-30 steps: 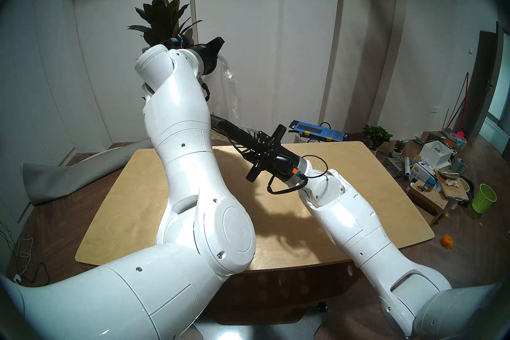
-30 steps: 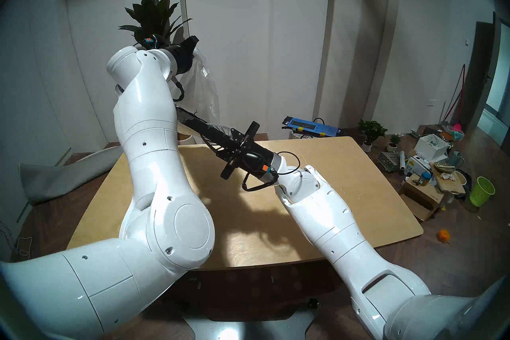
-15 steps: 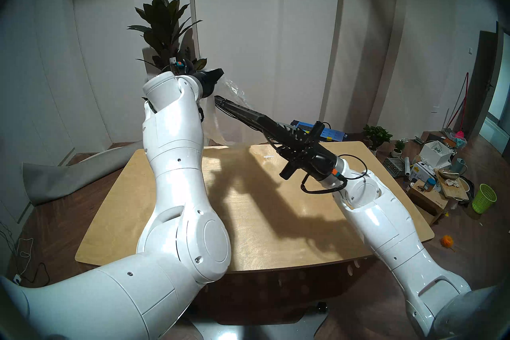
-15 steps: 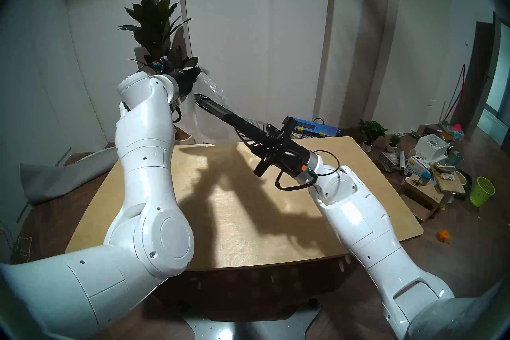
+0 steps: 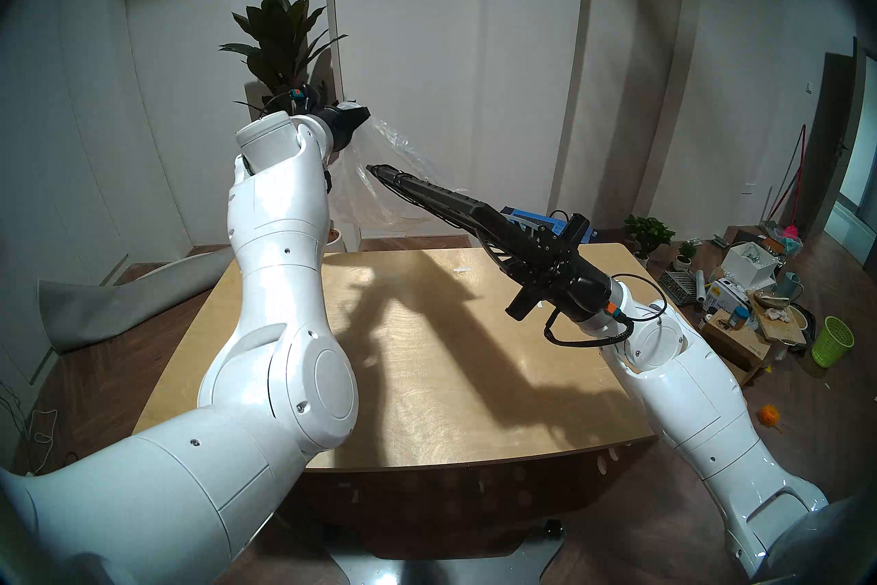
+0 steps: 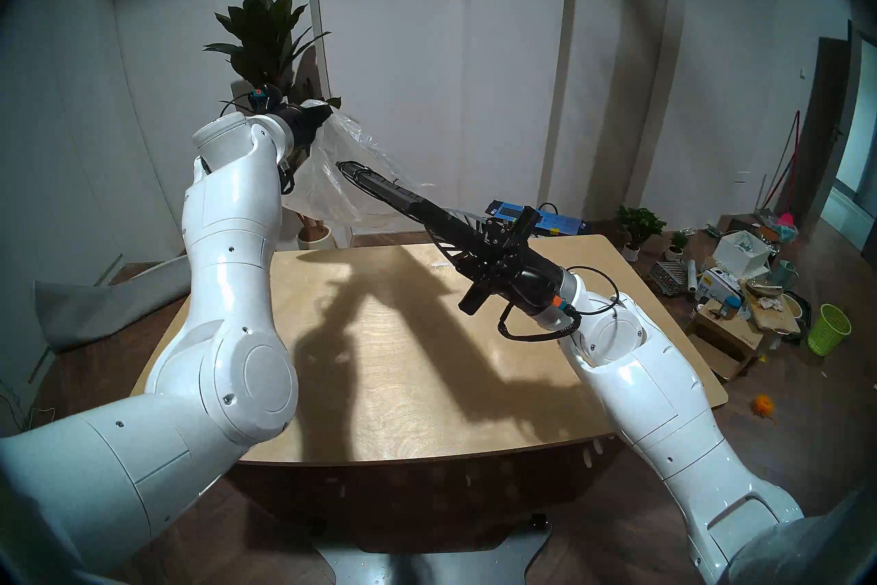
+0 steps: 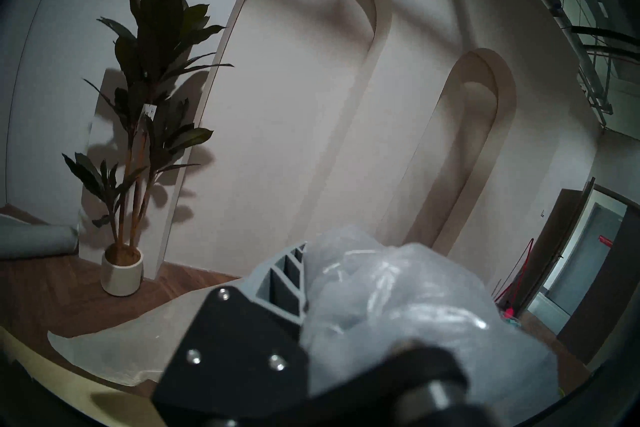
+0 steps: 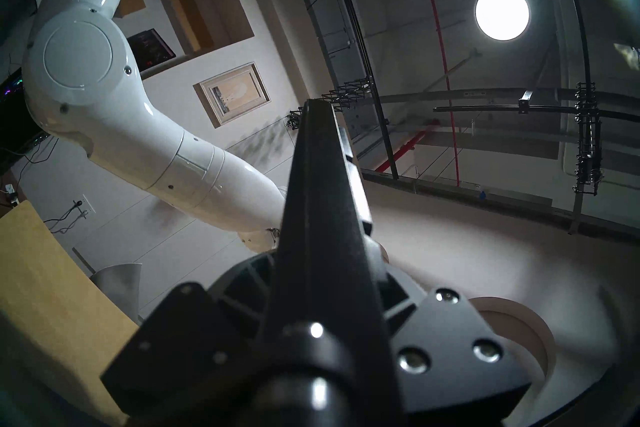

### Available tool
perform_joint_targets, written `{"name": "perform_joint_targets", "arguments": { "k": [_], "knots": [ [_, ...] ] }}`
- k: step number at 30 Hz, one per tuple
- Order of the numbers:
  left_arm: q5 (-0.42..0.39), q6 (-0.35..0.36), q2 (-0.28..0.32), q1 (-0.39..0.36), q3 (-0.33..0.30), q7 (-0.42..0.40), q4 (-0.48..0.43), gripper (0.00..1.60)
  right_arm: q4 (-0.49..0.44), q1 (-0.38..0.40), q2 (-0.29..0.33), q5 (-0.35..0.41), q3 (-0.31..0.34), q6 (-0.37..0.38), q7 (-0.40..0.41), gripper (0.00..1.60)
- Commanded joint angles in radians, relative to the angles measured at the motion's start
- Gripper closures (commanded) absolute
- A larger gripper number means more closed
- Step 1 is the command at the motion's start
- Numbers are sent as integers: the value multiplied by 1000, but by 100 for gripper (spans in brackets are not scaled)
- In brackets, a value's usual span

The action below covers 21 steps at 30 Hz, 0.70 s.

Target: Unwrap the new keyboard and set the wrapping aside

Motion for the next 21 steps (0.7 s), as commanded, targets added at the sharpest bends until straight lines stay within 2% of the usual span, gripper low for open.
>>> {"name": "perform_joint_targets", "arguments": {
  "k": [1, 3, 10, 21],
  "knots": [
    [22, -78, 20, -117, 37, 29, 96, 160, -98, 8, 1, 54, 17, -2, -20, 160],
    [30, -103, 18, -141, 48, 46, 144, 160, -115, 6, 7, 68, 28, 4, -26, 160],
    [45, -141, 35, -180, 60, 81, 213, 160, -145, -2, 23, 89, 50, 6, -33, 160],
    [35, -164, 72, -252, 47, 127, 228, 160, -162, -11, 42, 114, 85, 12, -46, 160]
  ]
}}
